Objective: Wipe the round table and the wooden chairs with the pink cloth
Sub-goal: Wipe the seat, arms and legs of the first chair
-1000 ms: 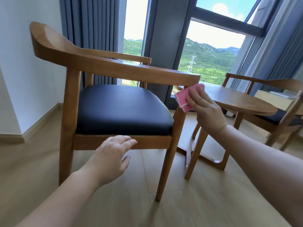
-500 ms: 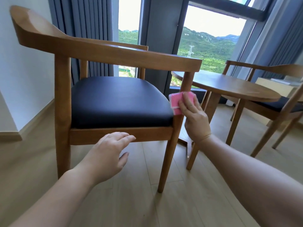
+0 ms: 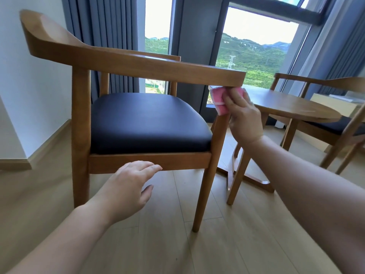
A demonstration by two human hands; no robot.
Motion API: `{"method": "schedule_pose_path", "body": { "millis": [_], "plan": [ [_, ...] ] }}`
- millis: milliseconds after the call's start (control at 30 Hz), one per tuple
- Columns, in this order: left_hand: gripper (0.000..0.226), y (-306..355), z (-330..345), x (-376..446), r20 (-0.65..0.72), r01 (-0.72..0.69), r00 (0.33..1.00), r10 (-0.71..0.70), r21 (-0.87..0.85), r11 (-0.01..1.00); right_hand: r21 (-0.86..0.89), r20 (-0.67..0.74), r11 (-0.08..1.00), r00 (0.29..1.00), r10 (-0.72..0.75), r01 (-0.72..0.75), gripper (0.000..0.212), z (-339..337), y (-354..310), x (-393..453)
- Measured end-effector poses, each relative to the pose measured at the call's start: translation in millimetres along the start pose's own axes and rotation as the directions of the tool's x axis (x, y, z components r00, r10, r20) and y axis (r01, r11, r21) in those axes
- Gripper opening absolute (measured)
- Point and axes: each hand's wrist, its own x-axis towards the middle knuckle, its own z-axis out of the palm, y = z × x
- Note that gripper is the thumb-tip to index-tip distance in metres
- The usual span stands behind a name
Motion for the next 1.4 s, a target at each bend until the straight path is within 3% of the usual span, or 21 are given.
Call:
{"method": "schedule_pose_path", "body": {
  "millis": [233, 467, 700, 933, 1033, 1167, 1267, 1333, 1400],
  "plan": [
    [0.05, -0.8, 4.9, 0.5, 0.026, -0.007, 1.0, 0.007, -0.002, 1.0, 0.015, 0.026, 0.999, 0.999, 0.035, -0.036, 0.057, 23.3, -10.8, -46.4],
    [0.05, -5.8, 6.6, -6.7, 0.059, 0.002, 0.998, -0.002, -0.004, 1.0, 0.018, 0.232, 0.995, 0.968, 0.095, -0.102, 0.072, 56.0, -34.1, -129.6],
    [0.05, -7.0, 8.3, -9.4, 0.079, -0.007, 0.997, 0.005, 0.016, 1.0, 0.01, 0.313, 0.991, 0.942, 0.125, -0.135, 0.076, 57.1, -37.4, -138.7],
    [0.05, -11.1, 11.3, -13.9, 0.109, -0.017, 0.994, 0.012, 0.046, 0.999, 0.083, 0.29, 0.903, 0.877, 0.383, -0.422, 0.074, 79.3, -69.7, -161.6],
    [0.05, -17.6, 11.9, -20.7, 0.109, 0.001, 0.994, -0.006, 0.049, 0.999, 0.088, 0.25, 0.889, 0.874, 0.417, -0.449, 0.073, 82.5, -78.2, -163.8],
    [0.05, -24.3, 14.2, -28.6, 0.113, -0.001, 0.994, -0.004, 0.039, 0.999, 0.044, 0.178, 0.949, 0.937, 0.3, -0.312, 0.078, 81.5, -78.4, -174.2],
    [0.048, -31.3, 15.8, -35.9, 0.112, -0.03, 0.993, 0.025, 0.048, 0.998, 0.031, 0.2, 0.999, 0.979, -0.037, 0.032, 0.082, 87.2, -69.5, -180.5],
    [0.046, -37.8, 15.8, -40.8, 0.115, -0.032, 0.993, 0.027, 0.045, 0.998, 0.031, 0.228, 0.958, 0.931, -0.285, 0.286, 0.081, 90.3, -56.2, -174.9],
    [0.044, -47.1, 16.3, -46.2, 0.122, -0.03, 0.992, 0.024, 0.054, 0.998, -0.009, 0.272, 0.905, 0.872, -0.407, 0.426, 0.083, 90.1, -38.5, -157.0]
  ]
}}
